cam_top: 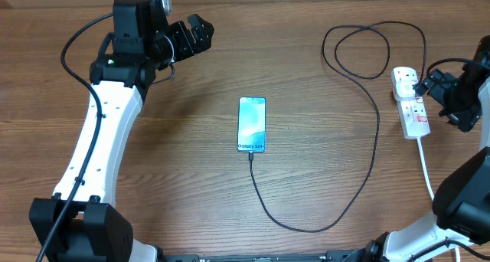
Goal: Plug charger to phone and switch on socket
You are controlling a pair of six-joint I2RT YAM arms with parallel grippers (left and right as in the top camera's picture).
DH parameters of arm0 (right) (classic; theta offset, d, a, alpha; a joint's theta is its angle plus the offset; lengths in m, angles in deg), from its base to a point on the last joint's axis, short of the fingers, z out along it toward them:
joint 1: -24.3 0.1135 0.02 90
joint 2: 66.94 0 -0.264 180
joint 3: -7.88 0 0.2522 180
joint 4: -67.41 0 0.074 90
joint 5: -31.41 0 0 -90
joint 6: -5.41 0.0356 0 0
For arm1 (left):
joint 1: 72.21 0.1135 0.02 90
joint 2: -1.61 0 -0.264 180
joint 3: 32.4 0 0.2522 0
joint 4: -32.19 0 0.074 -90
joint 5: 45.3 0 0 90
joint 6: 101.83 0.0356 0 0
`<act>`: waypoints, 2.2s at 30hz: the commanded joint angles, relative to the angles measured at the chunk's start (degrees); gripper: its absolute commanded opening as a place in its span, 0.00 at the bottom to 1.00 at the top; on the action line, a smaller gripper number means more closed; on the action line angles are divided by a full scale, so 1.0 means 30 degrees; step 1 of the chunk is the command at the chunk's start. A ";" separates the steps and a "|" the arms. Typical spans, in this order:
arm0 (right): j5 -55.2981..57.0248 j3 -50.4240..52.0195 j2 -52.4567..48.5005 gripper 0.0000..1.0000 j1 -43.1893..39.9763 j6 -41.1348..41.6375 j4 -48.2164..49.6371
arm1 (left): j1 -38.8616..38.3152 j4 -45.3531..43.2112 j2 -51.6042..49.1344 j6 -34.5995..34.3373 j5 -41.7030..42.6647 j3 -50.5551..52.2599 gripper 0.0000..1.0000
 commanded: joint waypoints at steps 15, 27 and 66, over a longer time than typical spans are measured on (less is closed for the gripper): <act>-0.0102 -0.0219 0.0233 1.00 -0.0015 -0.0087 0.0029 | -0.1501 0.1188 0.4758 0.0073 -0.0124 0.1100 1.00; -0.0102 -0.0219 0.0233 1.00 -0.0015 -0.0087 0.0036 | -0.1668 0.0707 0.7592 0.0138 -0.4932 0.8306 1.00; -0.0102 -0.0219 0.0233 1.00 -0.0015 -0.0087 0.0036 | -0.0430 -1.4280 2.2280 0.0437 -0.5697 2.8771 1.00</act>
